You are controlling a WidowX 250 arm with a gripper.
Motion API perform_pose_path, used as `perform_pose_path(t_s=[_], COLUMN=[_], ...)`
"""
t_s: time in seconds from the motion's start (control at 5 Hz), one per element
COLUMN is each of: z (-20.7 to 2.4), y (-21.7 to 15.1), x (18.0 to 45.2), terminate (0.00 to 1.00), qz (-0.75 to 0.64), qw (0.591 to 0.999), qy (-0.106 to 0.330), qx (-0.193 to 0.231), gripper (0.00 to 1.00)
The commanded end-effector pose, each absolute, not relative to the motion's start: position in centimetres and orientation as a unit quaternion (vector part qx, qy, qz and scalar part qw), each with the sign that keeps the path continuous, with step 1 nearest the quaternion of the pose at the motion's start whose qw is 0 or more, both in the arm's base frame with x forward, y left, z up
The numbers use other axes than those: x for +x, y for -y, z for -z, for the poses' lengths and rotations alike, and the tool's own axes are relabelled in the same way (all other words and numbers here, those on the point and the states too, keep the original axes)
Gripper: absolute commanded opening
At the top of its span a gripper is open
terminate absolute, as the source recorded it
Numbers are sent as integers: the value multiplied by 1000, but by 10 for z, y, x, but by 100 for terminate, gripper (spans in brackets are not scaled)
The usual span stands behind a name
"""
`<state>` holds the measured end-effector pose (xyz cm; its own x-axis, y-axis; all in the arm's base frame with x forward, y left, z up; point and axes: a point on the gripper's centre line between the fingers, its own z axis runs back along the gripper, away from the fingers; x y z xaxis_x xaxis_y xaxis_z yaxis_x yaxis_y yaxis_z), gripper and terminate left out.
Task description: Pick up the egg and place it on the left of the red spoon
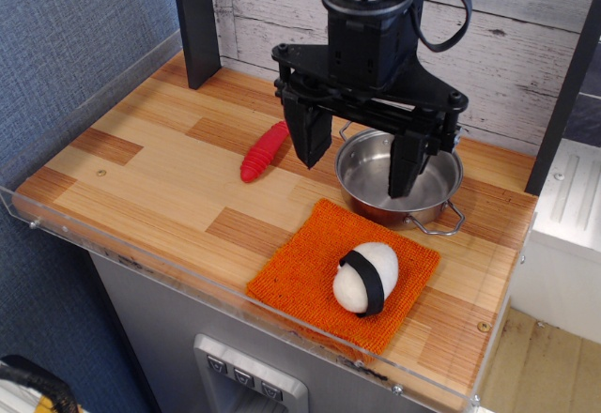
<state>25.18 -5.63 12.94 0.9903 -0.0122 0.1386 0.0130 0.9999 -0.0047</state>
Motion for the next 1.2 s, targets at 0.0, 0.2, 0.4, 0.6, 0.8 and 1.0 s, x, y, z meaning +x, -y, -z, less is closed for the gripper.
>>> perform_pose_path(t_s=[0.0, 0.2, 0.4, 0.6, 0.8, 1.0], z=[-129, -116, -104, -87, -61, -42], y=[56, 53, 59, 59, 57, 57], x=[252, 245, 245, 248, 254, 258], terminate=[0, 0, 0, 0, 0, 0], qz=[6, 14, 15, 42, 50, 55], qw=[998, 996, 994, 992, 992, 995], qy=[69, 91, 105, 119, 114, 82], qx=[-3, -3, 8, 24, -6, -10], gripper=[100, 100, 100, 100, 100, 100])
